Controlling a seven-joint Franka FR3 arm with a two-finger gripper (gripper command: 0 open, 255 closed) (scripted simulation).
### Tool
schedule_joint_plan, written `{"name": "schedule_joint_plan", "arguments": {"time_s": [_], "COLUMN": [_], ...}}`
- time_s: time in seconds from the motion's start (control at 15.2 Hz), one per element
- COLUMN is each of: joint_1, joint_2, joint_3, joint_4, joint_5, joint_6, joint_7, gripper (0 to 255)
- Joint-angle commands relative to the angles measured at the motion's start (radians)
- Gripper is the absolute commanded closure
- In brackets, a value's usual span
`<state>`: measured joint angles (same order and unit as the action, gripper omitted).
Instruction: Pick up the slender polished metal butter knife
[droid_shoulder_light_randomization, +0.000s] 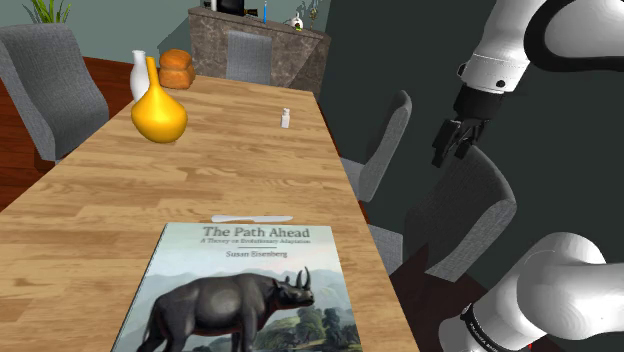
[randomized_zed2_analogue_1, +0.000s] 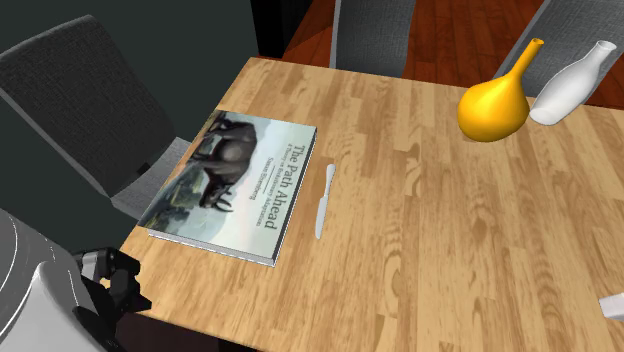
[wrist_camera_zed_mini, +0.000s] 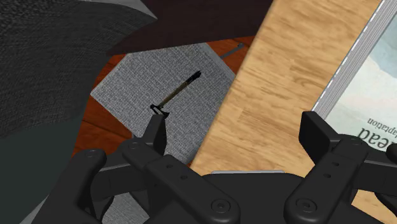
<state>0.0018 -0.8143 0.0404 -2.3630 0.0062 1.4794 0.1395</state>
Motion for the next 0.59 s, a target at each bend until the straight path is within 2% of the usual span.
{"name": "schedule_joint_plan", "arguments": {"time_s": [0.0,0.53], "joint_1": [0.000,0.069], "joint_2": [0.000,0.194], "joint_3": [0.000,-0.004], "joint_4": [0.000,-0.053], "joint_5": [0.000,0.007], "joint_6": [0.000,0.300], "joint_7": [0.000,-0.142], "gripper": [0,0]}}
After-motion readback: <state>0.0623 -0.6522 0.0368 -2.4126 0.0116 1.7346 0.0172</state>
